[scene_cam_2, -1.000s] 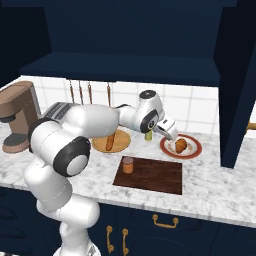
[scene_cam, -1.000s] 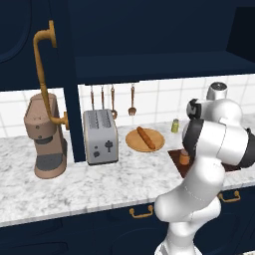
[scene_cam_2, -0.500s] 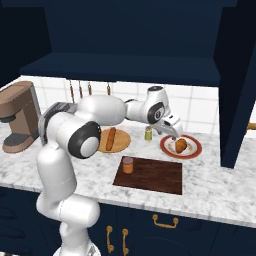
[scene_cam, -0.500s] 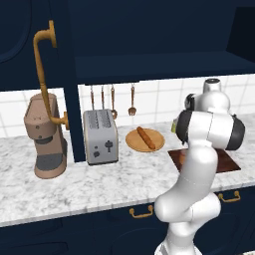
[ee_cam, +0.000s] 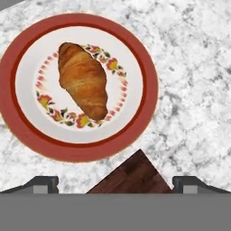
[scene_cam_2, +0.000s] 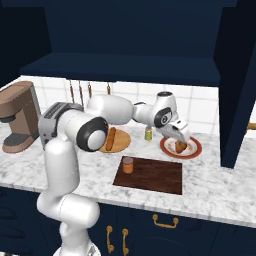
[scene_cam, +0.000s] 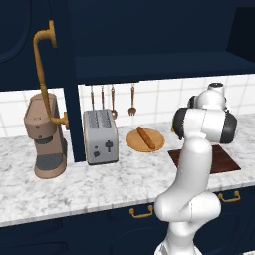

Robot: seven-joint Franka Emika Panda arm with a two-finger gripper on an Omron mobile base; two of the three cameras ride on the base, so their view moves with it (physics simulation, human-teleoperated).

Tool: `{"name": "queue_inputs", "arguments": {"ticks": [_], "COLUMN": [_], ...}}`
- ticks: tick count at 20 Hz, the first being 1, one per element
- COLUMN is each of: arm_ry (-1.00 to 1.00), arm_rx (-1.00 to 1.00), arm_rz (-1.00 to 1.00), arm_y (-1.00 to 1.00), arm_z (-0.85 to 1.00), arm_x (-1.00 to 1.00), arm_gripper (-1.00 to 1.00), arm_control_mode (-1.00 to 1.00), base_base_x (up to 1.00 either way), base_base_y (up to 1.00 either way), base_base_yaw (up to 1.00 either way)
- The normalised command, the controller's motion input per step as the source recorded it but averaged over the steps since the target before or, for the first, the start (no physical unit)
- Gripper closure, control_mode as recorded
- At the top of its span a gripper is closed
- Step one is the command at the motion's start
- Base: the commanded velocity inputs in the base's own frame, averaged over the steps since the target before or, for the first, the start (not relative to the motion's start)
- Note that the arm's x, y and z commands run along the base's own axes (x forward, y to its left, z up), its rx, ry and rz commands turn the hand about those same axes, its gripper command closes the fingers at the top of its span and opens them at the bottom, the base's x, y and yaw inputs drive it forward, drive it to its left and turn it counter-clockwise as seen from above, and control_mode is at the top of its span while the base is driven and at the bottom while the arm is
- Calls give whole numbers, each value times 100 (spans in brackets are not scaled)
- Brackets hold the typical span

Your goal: From the different types of pastries on the counter, select a croissant and place it on the cutting board. Then retrieve a jar of jam from the cabinet and place it alongside the croissant on the cutting board.

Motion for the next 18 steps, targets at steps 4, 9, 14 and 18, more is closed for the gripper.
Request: {"name": "queue_inputs", "arguments": {"ticks": [4,9,14,18], "arm_ry": [0,0,0,4], "arm_rx": [0,0,0,2], "arm_rz": [0,0,3,5], "arm_y": [-7,-22,-27,-33], "arm_z": [-26,-18,-7,-1], "arm_x": [12,48,63,48], "arm_gripper": [-100,-100,-100,-100], "arm_control_mode": [-100,-100,-100,-100], "base_base_x": [0,0,0,0], "base_base_y": [0,0,0,0], "base_base_yaw": [0,0,0,0]}}
